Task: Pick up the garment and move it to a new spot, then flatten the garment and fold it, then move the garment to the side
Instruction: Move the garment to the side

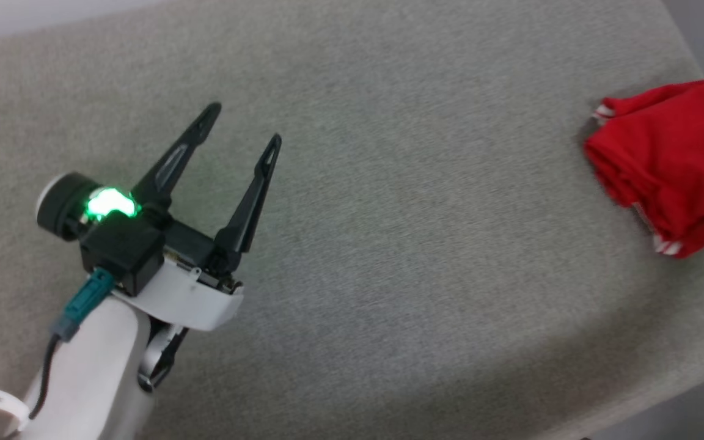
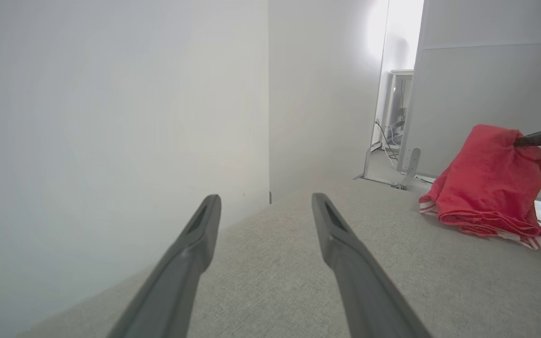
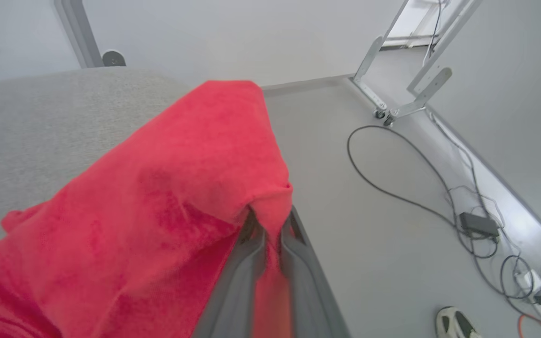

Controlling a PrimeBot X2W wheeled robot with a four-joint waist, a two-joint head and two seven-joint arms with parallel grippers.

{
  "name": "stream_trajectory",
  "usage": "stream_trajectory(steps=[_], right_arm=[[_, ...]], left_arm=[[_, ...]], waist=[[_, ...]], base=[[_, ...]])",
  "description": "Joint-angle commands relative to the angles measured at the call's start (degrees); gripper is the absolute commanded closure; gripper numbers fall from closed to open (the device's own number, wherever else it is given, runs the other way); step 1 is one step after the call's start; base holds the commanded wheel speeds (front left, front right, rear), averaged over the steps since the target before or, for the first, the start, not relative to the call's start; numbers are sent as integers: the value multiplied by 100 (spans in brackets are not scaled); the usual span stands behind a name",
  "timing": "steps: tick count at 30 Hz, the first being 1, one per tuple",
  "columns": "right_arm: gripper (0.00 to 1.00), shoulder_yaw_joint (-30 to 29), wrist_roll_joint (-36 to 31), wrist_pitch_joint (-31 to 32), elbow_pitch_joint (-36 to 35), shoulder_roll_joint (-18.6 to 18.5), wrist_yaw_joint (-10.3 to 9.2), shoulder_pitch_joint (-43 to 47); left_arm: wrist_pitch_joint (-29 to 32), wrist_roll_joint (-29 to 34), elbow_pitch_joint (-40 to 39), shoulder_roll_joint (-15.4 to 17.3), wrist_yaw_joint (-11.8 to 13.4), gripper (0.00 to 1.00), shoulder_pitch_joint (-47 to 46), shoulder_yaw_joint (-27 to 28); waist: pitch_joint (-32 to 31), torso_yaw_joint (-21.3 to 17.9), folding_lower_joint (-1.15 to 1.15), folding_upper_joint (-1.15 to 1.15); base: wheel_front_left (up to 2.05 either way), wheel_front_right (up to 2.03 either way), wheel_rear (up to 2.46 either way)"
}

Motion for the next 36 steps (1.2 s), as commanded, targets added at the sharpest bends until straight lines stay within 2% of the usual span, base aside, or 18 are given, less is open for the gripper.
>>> stream_trajectory(steps=[1,10,16,17,19,20,21,28,36], right_arm=[[100,-27,-111,-97,113,-79,-8,-165],[100,-270,-1133,-680,1484,-100,-7,-694],[100,-562,-1381,-1106,2060,-42,-7,-843],[92,-601,-1424,-1158,2119,-48,-7,-871],[50,-672,-1502,-1245,2199,-40,-7,-911],[10,-699,-1536,-1284,2237,-38,-7,-918],[0,-726,-1578,-1319,2271,-36,-7,-924],[0,-731,-1850,-1518,2366,-33,-7,-966],[0,-234,-1945,-1765,2314,220,-7,-626]], left_arm=[[1,44,-59,38,7,0,-93,-5],[2,167,-307,117,7,0,-44,116],[2,169,-357,152,7,0,61,223],[2,166,-358,159,7,0,61,229],[2,157,-347,165,7,0,59,262],[2,153,-337,155,7,0,62,274],[2,154,-322,145,7,0,69,285],[2,109,-167,-57,7,0,238,468],[2,125,1,-503,7,0,766,814]], waist=[[143,156,0,0],[330,406,0,0],[405,449,0,0],[412,451,0,0],[419,448,0,0],[414,448,0,0],[399,448,0,0],[147,521,0,0],[-446,785,0,0]], base=[[0,0,0],[0,0,0],[0,0,0],[0,0,0],[0,0,0],[0,0,0],[0,0,0],[0,0,0],[0,0,0]])
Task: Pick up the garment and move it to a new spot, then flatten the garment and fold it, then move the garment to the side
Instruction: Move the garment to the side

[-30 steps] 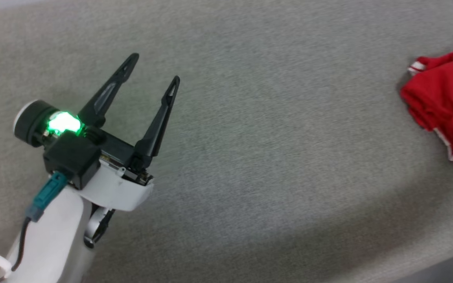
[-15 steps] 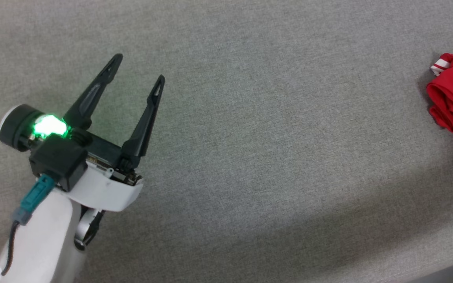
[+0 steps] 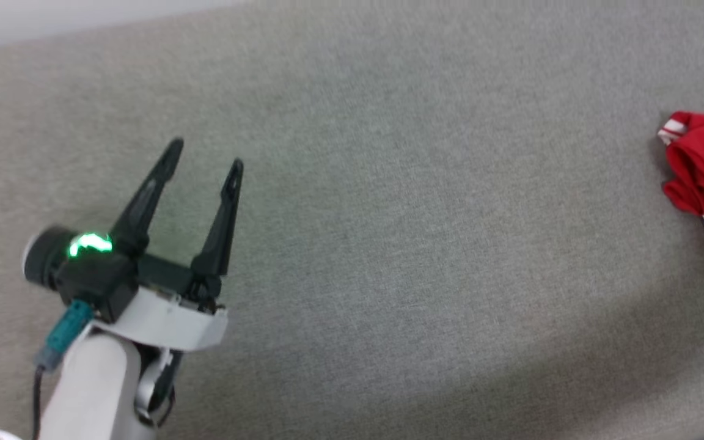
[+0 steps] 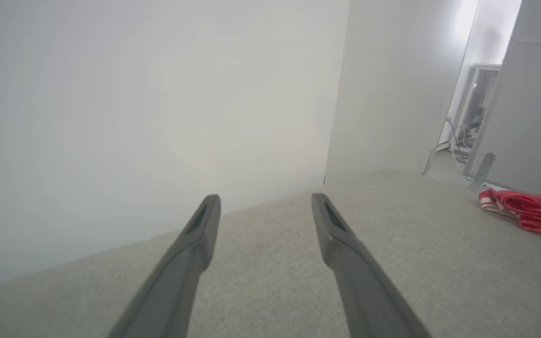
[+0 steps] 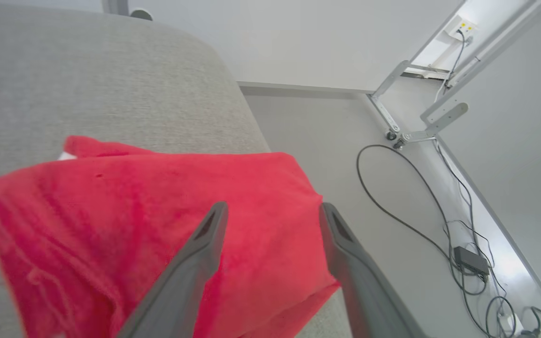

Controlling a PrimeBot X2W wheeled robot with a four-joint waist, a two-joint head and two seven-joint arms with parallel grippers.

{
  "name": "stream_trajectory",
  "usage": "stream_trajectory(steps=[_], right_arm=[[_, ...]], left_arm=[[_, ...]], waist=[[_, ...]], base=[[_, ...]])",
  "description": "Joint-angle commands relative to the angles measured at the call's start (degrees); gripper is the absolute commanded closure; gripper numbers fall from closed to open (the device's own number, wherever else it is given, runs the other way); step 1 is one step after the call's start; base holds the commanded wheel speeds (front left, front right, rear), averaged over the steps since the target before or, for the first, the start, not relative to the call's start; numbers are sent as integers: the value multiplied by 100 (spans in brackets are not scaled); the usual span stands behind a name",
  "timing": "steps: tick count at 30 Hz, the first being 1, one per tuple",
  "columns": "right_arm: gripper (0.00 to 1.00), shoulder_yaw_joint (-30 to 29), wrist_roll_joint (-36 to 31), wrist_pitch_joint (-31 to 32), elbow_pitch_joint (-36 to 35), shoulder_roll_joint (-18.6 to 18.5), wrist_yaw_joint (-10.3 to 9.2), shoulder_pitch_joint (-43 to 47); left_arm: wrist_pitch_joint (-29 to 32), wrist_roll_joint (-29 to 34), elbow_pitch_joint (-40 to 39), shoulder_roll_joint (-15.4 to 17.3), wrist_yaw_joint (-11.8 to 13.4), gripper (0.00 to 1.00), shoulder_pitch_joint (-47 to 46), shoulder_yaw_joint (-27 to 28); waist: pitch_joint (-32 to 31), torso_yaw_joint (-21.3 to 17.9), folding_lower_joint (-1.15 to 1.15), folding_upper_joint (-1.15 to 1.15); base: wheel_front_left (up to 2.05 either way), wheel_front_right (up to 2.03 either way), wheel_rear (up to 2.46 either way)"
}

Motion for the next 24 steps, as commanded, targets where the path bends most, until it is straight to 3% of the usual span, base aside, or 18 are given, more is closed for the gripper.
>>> stream_trajectory(steps=[1,6,12,16,24], right_arm=[[0,112,86,-77,-59,84,-6,137],[0,635,445,-227,-489,428,-6,604],[0,1288,1080,-265,-1580,643,-6,1363],[0,1452,1492,-269,-2305,737,-6,1971],[0,1706,1808,-270,-3046,1033,-6,2748]], left_arm=[[2,18,40,-84,7,0,166,78],[2,-15,269,-344,7,0,700,382],[2,-119,602,-610,7,0,1174,675],[2,-170,785,-799,7,0,1425,827],[1,-246,1077,-931,7,0,1759,1013]], waist=[[-356,210,0,0],[-752,403,0,0],[-1130,753,0,0],[-1386,1009,0,0],[-1859,1459,0,0]], base=[[0,0,0],[0,0,0],[0,0,0],[0,0,0],[0,0,0]])
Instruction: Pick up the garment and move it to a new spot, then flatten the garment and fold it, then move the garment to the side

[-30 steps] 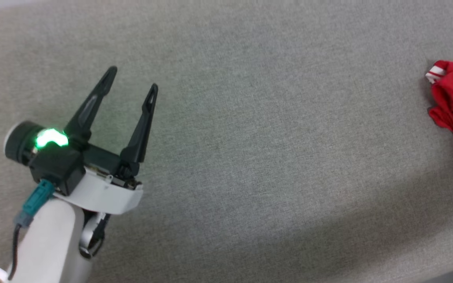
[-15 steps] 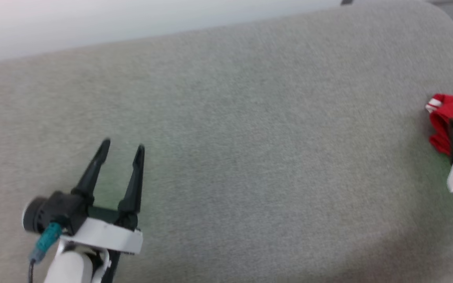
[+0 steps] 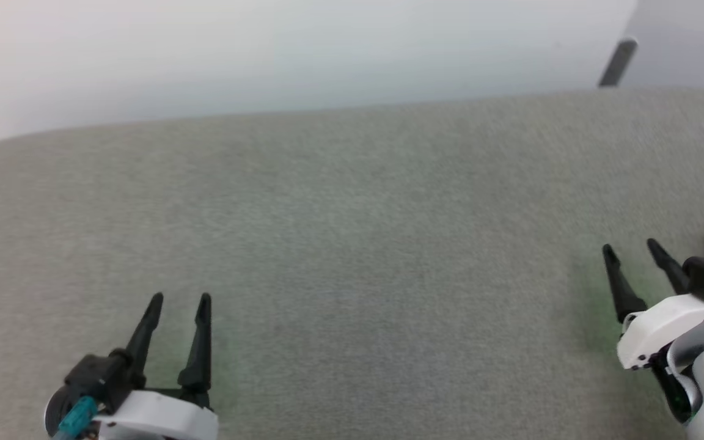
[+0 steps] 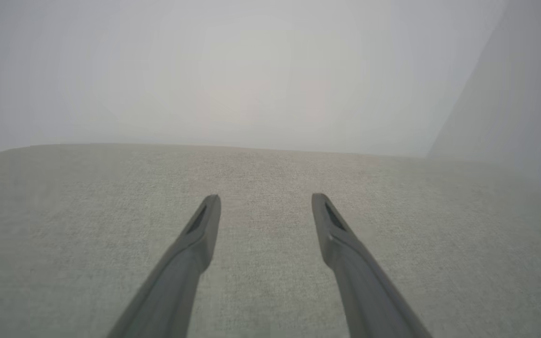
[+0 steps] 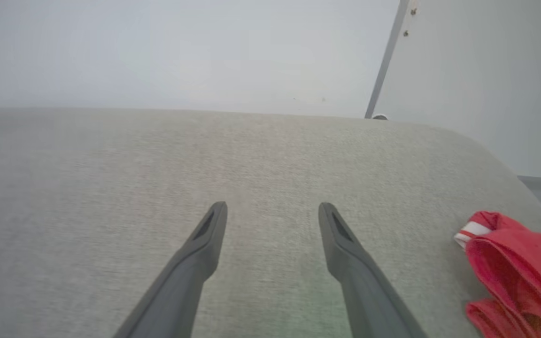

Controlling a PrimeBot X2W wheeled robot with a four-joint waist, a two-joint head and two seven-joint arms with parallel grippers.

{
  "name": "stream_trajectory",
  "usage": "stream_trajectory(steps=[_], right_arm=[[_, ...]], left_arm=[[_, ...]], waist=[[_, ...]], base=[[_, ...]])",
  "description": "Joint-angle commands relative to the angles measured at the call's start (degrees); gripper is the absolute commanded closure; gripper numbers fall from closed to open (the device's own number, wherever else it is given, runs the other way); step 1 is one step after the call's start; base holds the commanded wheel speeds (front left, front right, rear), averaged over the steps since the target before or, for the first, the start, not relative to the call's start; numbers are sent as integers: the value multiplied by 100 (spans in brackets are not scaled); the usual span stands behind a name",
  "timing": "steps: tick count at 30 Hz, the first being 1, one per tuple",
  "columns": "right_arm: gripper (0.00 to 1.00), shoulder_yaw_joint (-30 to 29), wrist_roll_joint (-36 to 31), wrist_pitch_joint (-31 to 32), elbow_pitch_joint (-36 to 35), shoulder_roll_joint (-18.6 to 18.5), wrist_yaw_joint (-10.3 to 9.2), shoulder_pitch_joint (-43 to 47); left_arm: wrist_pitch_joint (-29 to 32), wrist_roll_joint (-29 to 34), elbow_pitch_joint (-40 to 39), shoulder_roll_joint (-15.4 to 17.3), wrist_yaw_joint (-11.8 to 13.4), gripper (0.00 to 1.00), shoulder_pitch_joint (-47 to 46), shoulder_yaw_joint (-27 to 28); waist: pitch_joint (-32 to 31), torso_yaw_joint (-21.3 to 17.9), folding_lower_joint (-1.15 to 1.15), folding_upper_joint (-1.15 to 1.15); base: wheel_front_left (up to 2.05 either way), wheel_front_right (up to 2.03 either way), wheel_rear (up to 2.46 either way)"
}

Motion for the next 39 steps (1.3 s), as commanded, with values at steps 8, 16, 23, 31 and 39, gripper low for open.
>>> stream_trajectory(steps=[8,16,23,31,39], right_arm=[[0,-201,-1,-25,-898,217,-6,663],[0,-526,-147,-25,-1742,310,-6,1293],[0,-956,-377,-23,-2523,438,-6,2102],[0,-1411,-546,244,-3392,695,-6,2818],[0,-1637,-652,428,-3973,948,-6,3235]], left_arm=[[-3,-55,120,-43,7,0,399,132],[-3,-168,148,17,7,0,529,66],[-3,-183,85,-8,7,0,702,113],[-3,-134,-26,-61,7,0,924,258],[-2,-5,-254,-161,7,0,1162,321]], waist=[[-726,555,0,0],[-858,620,0,0],[-952,662,0,0],[-992,645,0,0],[-1022,626,0,0]], base=[[0,0,0],[0,0,0],[0,0,0],[0,0,0],[0,0,0]])
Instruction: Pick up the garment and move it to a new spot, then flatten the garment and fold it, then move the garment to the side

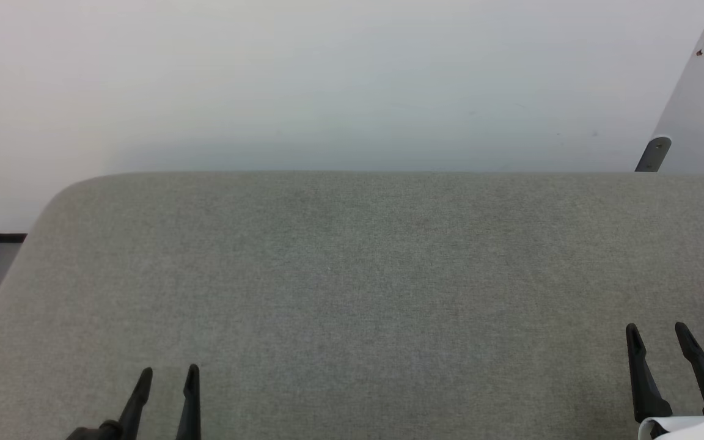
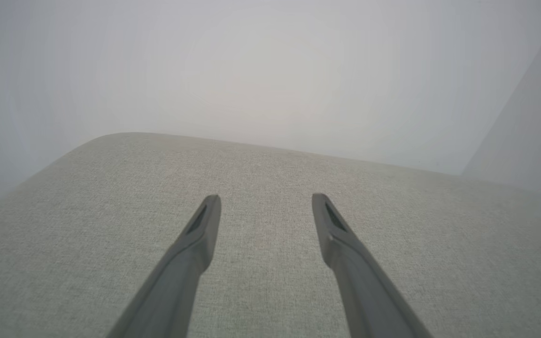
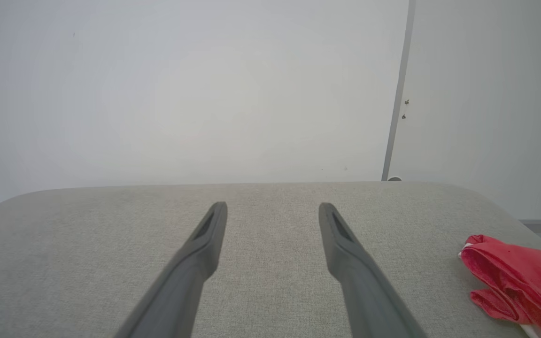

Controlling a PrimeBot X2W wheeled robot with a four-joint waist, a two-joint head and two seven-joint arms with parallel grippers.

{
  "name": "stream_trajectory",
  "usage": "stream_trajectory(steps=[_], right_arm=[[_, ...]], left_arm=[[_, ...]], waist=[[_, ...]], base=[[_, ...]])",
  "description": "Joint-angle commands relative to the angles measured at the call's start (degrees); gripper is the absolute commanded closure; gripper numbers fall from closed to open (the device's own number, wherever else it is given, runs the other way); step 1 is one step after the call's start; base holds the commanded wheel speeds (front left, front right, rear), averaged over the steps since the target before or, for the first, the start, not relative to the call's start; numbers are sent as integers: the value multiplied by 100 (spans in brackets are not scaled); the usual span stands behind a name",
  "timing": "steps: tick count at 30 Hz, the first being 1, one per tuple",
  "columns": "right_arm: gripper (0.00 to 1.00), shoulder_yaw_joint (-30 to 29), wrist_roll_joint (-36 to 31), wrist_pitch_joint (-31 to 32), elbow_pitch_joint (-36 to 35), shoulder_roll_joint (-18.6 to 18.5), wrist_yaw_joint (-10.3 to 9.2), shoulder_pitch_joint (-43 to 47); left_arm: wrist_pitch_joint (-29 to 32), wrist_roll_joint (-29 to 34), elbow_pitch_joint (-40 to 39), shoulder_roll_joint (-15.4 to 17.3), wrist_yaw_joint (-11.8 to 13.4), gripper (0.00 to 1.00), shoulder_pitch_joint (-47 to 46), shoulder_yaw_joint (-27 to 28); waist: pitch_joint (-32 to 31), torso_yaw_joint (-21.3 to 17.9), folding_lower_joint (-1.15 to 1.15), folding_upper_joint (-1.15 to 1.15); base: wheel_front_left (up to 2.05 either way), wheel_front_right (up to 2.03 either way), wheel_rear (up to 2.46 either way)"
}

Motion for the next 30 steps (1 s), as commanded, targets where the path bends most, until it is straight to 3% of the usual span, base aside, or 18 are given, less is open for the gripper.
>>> stream_trajectory(steps=[1,26,27,30], right_arm=[[0,-26,-41,20,-70,42,-6,79],[0,-41,-18,213,-441,260,-6,45],[100,-35,-12,211,-416,253,0,78],[100,-28,3,224,-243,301,0,126]], left_arm=[[-1,32,-29,-16,7,0,61,14],[-2,-38,-144,-62,7,0,5,107],[2,-20,-144,-61,0,100,37,112],[7,-33,9,-102,0,100,87,92]], waist=[[-6,-2,0,0],[42,-78,0,0],[33,-68,0,0],[36,-71,0,0]], base=[[0,0,0],[0,0,0],[0,0,0],[0,0,0]])
